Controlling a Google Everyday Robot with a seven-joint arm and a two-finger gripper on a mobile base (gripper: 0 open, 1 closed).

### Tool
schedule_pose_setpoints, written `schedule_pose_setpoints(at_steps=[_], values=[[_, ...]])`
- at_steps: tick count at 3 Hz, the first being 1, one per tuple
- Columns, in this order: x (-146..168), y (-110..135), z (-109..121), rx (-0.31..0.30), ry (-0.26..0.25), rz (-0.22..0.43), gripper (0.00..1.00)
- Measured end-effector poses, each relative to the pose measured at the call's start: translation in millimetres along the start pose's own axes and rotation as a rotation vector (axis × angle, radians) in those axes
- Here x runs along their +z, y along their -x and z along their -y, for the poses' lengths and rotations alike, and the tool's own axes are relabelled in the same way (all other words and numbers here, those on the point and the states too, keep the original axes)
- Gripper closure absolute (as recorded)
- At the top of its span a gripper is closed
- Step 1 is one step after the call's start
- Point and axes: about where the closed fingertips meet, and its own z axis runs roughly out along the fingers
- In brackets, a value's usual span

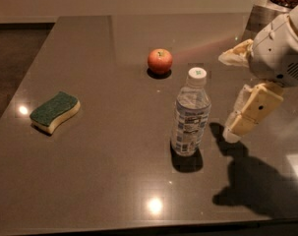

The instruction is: Knock blue plastic bottle over

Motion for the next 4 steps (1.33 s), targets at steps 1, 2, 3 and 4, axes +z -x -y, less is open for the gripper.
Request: schedule_pose_setpoints(at_steps=[1, 2, 3, 4], values=[[18.6, 12.2, -10.2, 0.000, 0.021, 0.082, 0.00], [38.4, 21.6, -15.3, 0.047, 0.063, 0.182, 0.03], [46.7, 29.6, -16.7, 0.094, 0.106, 0.260, 0.33], [47.3, 37.3, -18.9, 0.109, 0.130, 0.304, 0.57]])
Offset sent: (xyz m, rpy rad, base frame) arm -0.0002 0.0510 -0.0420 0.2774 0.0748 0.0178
